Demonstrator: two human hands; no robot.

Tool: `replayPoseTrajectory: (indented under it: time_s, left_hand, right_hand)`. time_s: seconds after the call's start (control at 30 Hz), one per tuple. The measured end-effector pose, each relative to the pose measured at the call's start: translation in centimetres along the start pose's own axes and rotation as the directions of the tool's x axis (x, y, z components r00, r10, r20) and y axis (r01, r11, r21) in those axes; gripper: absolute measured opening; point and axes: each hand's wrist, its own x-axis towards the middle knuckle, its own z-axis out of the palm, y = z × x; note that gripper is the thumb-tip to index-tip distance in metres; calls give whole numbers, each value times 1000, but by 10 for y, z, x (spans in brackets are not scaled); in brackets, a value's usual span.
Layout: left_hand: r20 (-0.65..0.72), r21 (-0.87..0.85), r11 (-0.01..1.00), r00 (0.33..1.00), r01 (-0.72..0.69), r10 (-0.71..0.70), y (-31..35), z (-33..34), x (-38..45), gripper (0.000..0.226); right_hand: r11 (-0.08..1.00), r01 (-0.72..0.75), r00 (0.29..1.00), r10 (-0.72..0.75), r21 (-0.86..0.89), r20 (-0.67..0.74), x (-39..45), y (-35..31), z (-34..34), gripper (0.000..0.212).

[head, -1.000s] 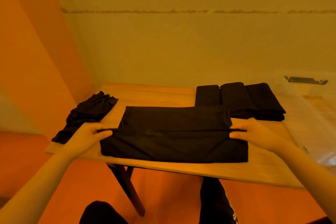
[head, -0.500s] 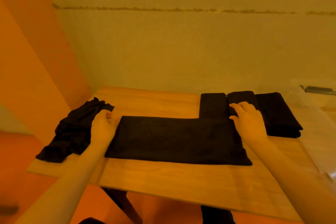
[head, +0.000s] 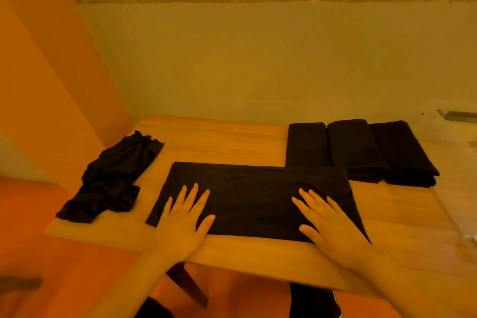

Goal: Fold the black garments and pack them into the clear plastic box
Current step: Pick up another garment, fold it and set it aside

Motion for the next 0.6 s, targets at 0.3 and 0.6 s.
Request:
replayPoseTrajectory:
  time_s: [0.3,0.6]
  left_hand:
    - [19,-67,996,998,-51,52,11,-1,-60,102]
    - [-153,-357,928,973,108,-172,-7,-36,19,54]
  right_hand:
    - [998,-12,994,5,62,109,-64,-24,7,99]
    - [966,-159,971,191,204,-145,-12,-1,-22,61]
